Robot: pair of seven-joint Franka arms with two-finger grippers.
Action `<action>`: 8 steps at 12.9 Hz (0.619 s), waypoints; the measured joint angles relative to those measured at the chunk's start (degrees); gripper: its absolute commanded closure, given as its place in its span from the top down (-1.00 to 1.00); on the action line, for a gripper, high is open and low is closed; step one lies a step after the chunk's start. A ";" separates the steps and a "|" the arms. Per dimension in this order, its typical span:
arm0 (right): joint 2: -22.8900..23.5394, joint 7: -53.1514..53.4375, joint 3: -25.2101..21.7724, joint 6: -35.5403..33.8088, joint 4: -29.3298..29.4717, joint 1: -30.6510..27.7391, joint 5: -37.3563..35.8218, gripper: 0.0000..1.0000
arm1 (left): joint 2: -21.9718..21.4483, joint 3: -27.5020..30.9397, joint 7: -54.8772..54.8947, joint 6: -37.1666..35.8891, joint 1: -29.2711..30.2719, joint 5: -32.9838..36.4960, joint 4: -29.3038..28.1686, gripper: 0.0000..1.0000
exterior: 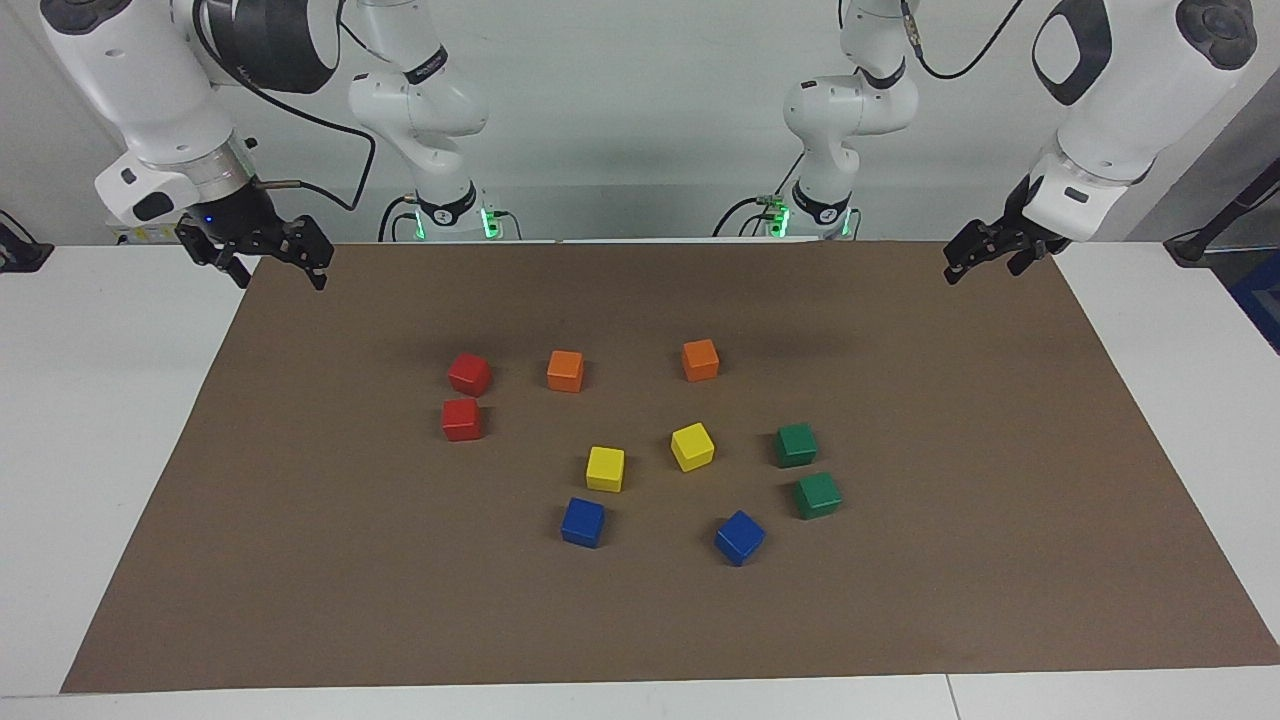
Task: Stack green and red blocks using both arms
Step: 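Move the left gripper to green cubes while the right gripper nears red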
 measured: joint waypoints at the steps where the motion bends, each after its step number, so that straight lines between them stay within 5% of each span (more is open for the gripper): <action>1: 0.00 0.00 0.00 0.00 0.00 0.00 0.00 1.00 | 0.00 0.00 0.01 0.00 0.00 -0.03 0.00 1.00; 8: -0.18 1.35 0.25 0.25 -1.75 0.14 0.04 1.00 | -0.21 -1.07 -4.78 5.76 -1.52 -0.36 -1.98 1.00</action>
